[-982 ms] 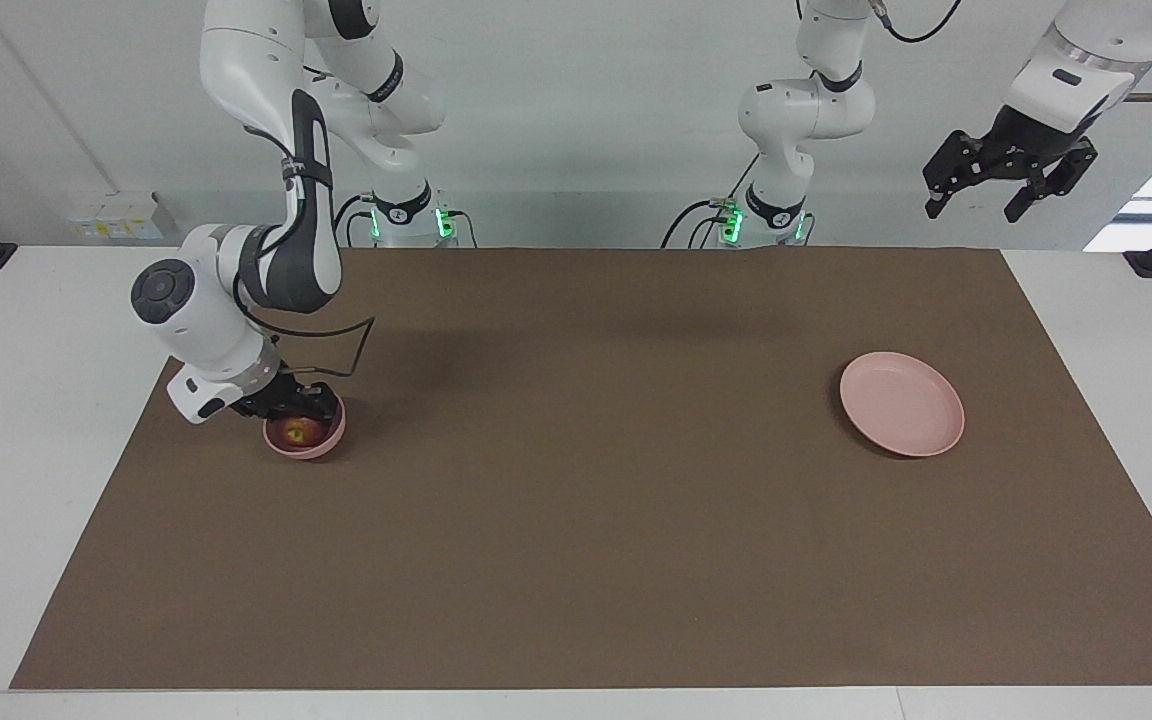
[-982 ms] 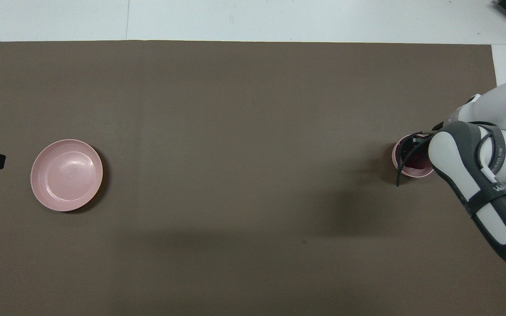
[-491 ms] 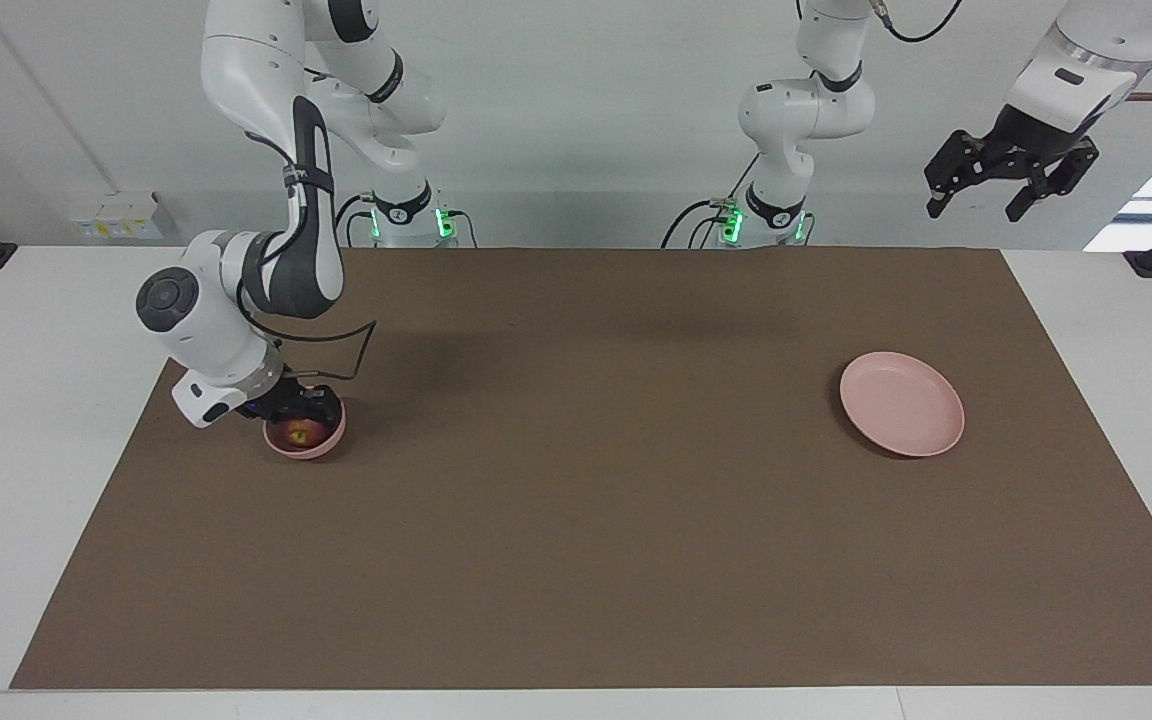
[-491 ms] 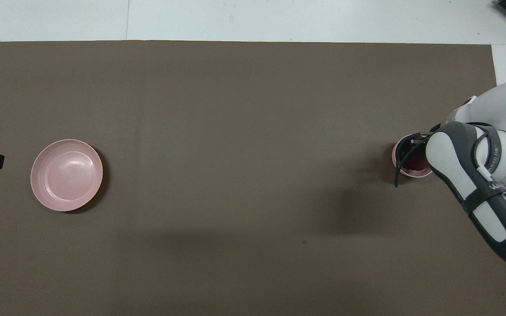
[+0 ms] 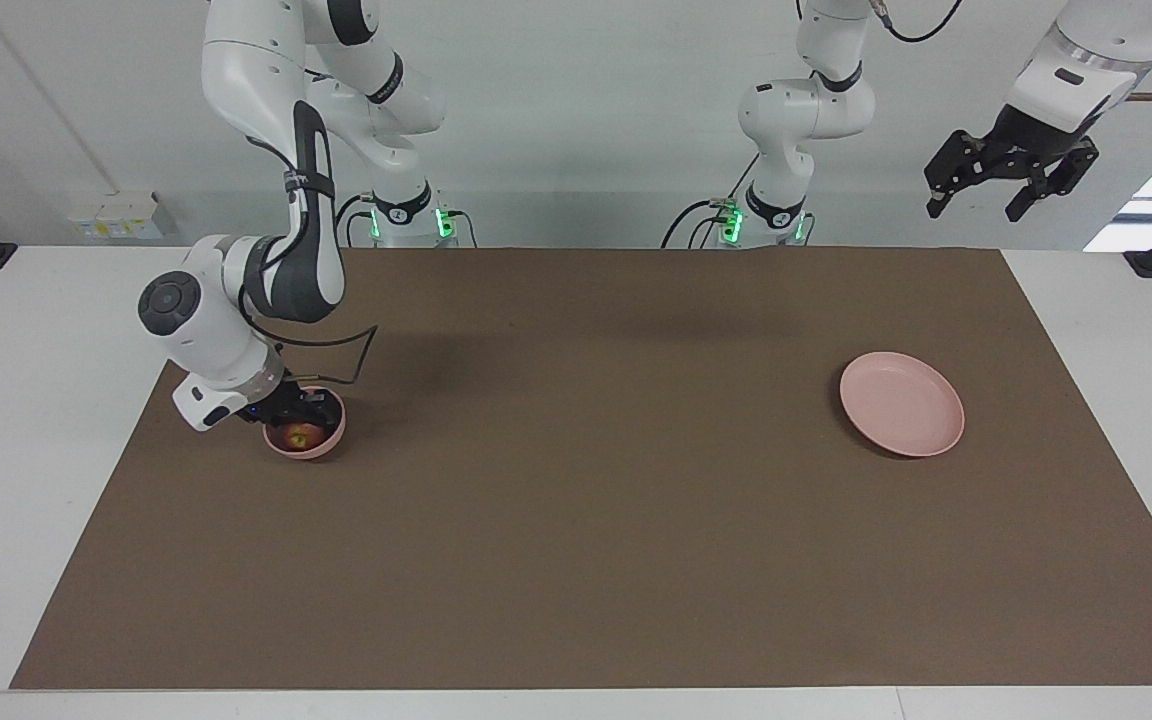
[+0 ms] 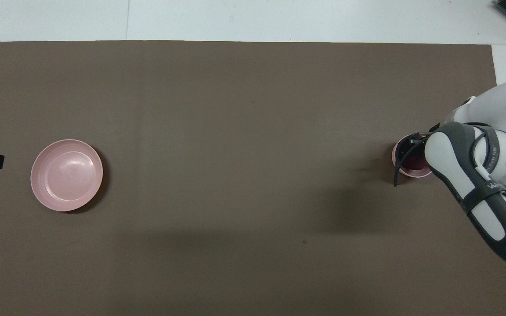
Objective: Move apple from plate to bowl
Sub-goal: 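Lower the apple into the pink bowl with the right gripper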
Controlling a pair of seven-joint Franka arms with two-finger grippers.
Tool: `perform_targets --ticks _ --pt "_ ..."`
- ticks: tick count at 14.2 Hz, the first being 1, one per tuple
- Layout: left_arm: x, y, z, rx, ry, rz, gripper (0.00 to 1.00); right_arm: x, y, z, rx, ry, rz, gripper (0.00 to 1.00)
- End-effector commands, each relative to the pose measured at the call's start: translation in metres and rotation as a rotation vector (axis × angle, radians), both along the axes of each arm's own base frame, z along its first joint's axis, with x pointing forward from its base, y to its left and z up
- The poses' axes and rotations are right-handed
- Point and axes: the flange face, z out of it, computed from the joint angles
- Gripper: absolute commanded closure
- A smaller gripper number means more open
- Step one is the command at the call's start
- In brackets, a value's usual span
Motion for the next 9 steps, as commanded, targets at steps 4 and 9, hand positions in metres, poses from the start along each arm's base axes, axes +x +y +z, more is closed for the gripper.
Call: perform_targets --ticks 4,9 --pt "-0.0088 0.0027 0.0007 0.01 0.006 0.001 0.0 -0.0008 -0.0053 0.0001 -0.014 -0.009 0.027 0.31" --pt "-0.0088 0.0027 0.0007 0.01 0.006 0.001 0.0 -0.0007 -0.0053 0.0006 -0.015 -0.007 0.012 0.12"
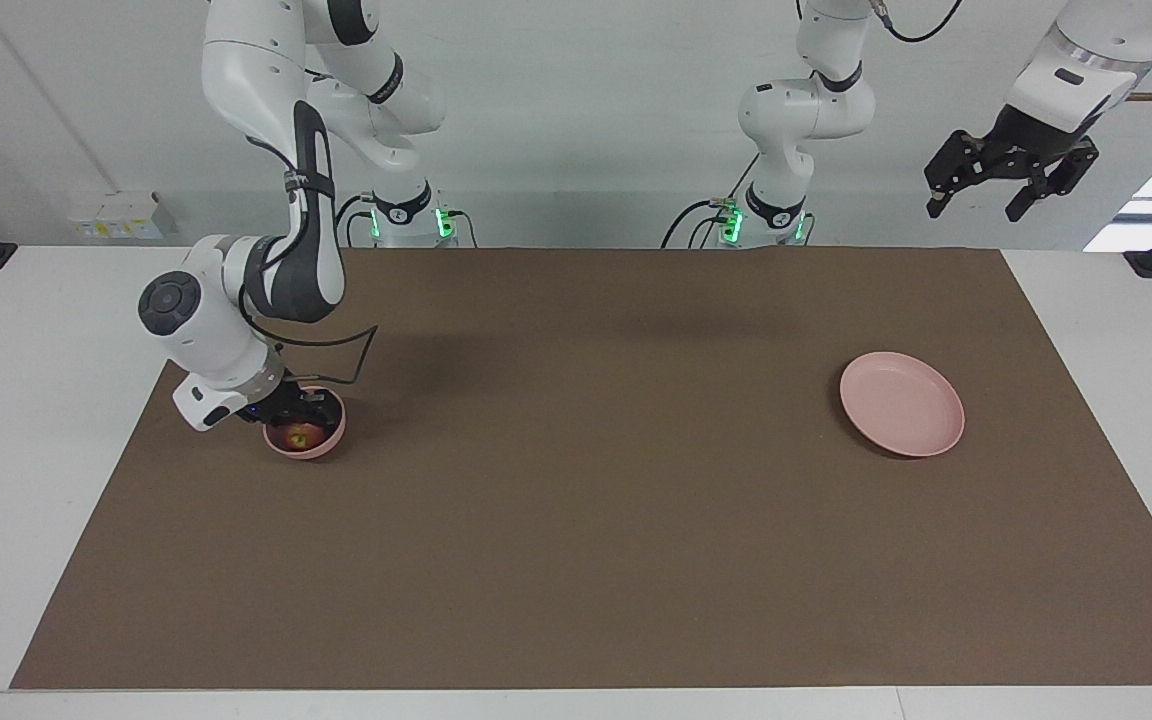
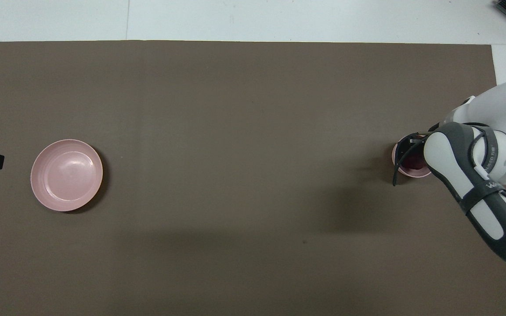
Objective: Move apple from plate to bowl
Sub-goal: 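Lower the apple into the pink bowl with the right gripper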
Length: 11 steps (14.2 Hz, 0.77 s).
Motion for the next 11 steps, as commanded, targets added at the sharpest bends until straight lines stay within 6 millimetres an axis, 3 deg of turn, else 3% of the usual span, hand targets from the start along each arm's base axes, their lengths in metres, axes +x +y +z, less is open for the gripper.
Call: perform_targets --ticks 1,4,6,9,11 --pt "-0.009 0.003 0.001 0.01 0.006 0.001 0.0 -0.001 -0.005 0.001 -0.015 -0.007 0.012 0.09" --pt "-0.009 0.003 0.001 0.01 0.006 0.001 0.0 -0.001 -0.005 0.0 -0.015 -0.005 0.012 0.0" --pt "-0.009 0.003 0.001 0.01 0.005 0.001 0.0 0.0 -0.005 0.003 -0.014 -0.004 0.012 0.0" --pt "-0.009 0.003 0.001 0.01 0.005 0.001 0.0 0.001 -0.004 0.023 -0.013 -0.01 0.014 0.0" --pt "-0.009 0.003 0.001 0.01 0.005 0.001 0.0 -0.003 -0.001 0.053 -0.011 -0.025 0.01 0.0"
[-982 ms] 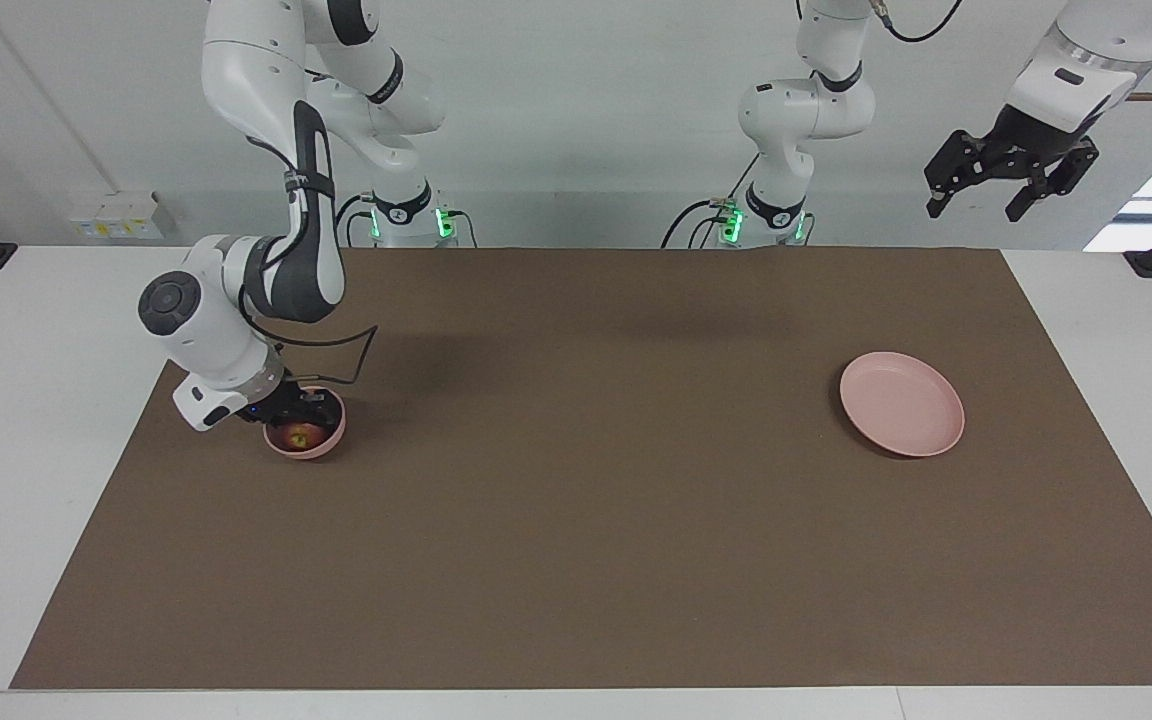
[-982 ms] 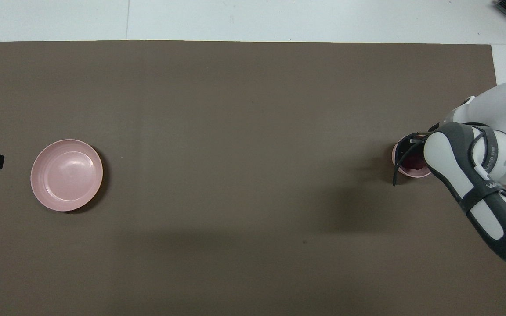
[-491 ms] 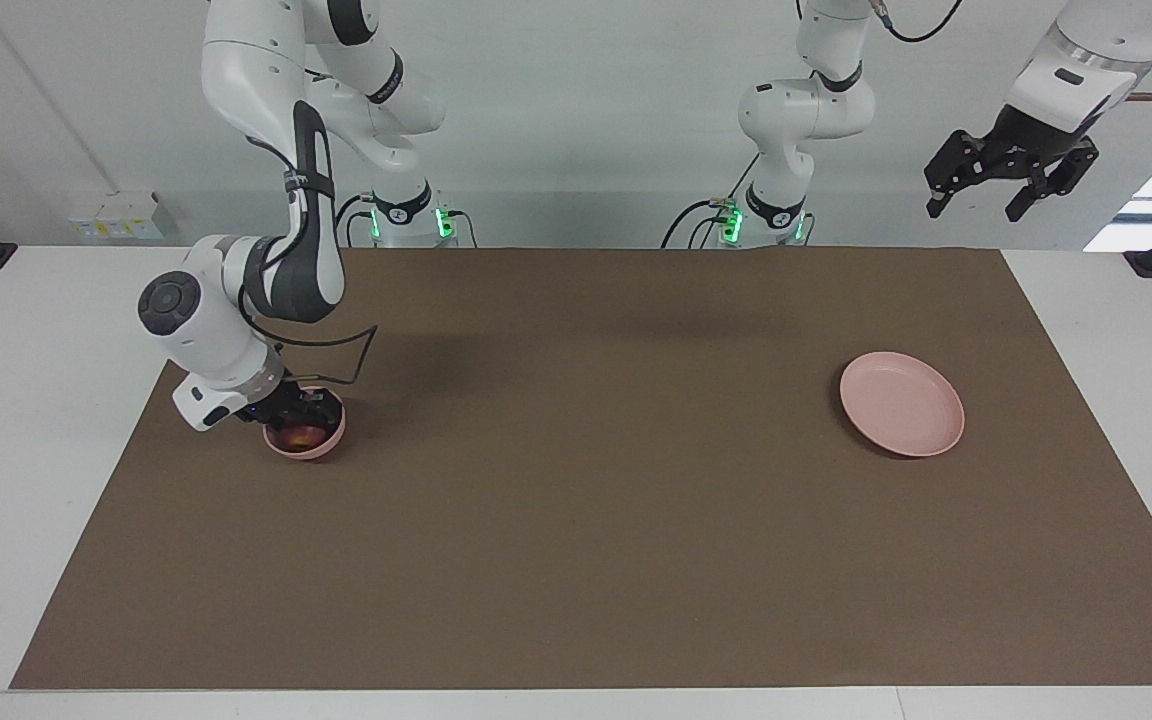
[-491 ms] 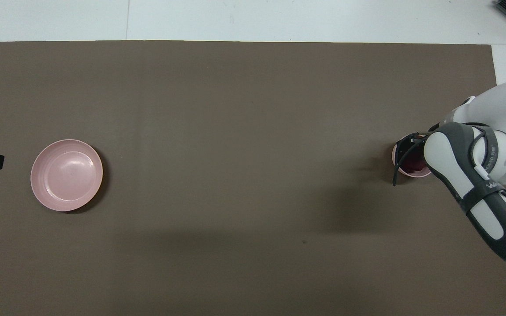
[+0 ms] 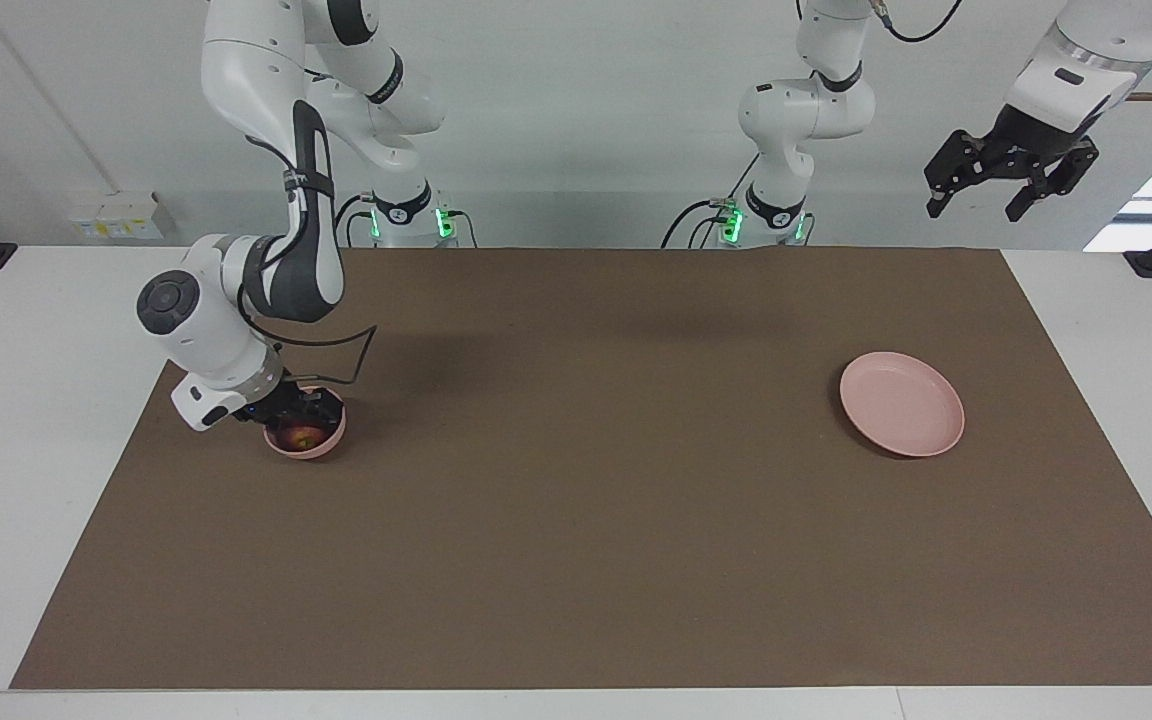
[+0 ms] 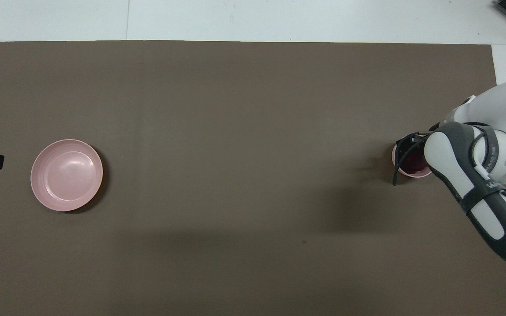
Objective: Move apple from plate to bowl
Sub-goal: 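Lower the apple into the pink bowl with the right gripper, then open the right gripper and withdraw it from the bowl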
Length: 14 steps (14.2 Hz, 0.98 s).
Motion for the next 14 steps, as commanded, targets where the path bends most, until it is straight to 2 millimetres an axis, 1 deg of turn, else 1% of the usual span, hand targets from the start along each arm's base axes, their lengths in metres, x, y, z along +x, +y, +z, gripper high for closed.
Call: perform_targets --ticks 1,4,5,6,7,9,10,11,13,14 --pt "-0.008 0.003 0.0 0.01 0.007 0.001 0.0 -0.009 -0.001 0.048 -0.013 -0.017 0.006 0.0" --pt "-0.009 0.003 0.001 0.01 0.005 0.001 0.0 -0.019 0.004 0.088 -0.084 -0.041 -0.007 0.0" --pt "-0.009 0.003 0.001 0.01 0.007 0.001 0.0 -0.021 0.013 0.099 -0.101 -0.046 -0.02 0.0" --pt "-0.009 0.002 0.001 0.01 0.007 -0.001 0.0 -0.024 0.027 0.107 -0.114 -0.046 -0.027 0.0" --pt "-0.009 0.002 0.001 0.01 0.007 -0.001 0.0 -0.028 0.034 0.122 -0.126 -0.06 -0.042 0.0" --pt "-0.009 0.002 0.001 0.01 0.007 -0.001 0.0 -0.042 0.056 0.156 -0.176 -0.087 -0.034 0.0" --pt "-0.009 0.002 0.001 0.01 0.007 -0.001 0.0 -0.052 0.065 0.172 -0.182 -0.085 -0.042 0.0" --pt "-0.009 0.002 0.001 0.01 0.007 -0.001 0.0 -0.059 0.074 0.182 -0.184 -0.085 -0.059 0.0" --pt "-0.009 0.002 0.001 0.01 0.007 -0.001 0.0 -0.07 0.085 0.202 -0.181 -0.102 -0.056 0.0" --pt "-0.009 0.002 0.001 0.01 0.007 -0.001 0.0 -0.075 0.085 0.221 -0.177 -0.125 -0.054 0.0"
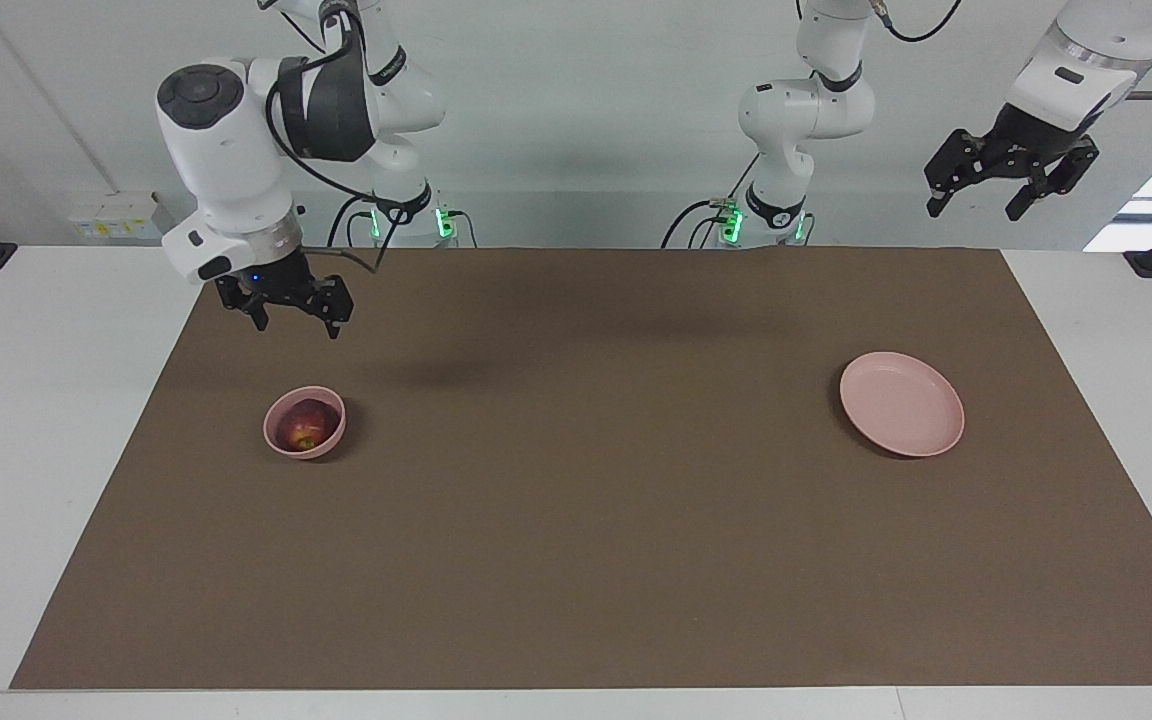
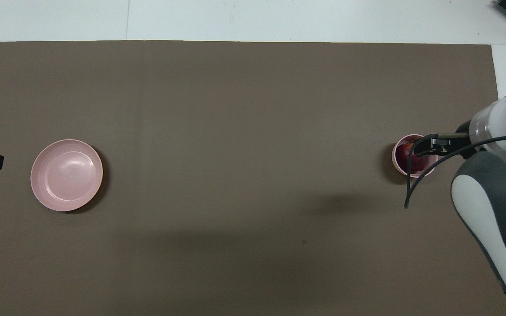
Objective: Move apple from plate to bowl
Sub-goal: 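Open the right gripper and withdraw it from the bowl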
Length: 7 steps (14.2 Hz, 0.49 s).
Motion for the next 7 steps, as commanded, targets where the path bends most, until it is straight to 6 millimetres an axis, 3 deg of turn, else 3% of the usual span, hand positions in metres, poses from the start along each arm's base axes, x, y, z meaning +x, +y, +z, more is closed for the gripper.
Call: perform_targets --ticks 1,4,7 --pt "-0.008 0.002 0.0 0.01 0.007 -0.001 0.0 -0.018 -0.002 0.046 -0.02 -0.021 -0.009 0.0" --pt "-0.008 0.002 0.0 0.01 0.007 -0.001 0.0 -0.033 -0.015 0.121 0.002 -0.001 0.018 0.0" --pt "-0.008 0.002 0.0 0.01 0.007 -0.001 0.0 -0.047 -0.037 0.149 0.045 0.021 0.023 0.0"
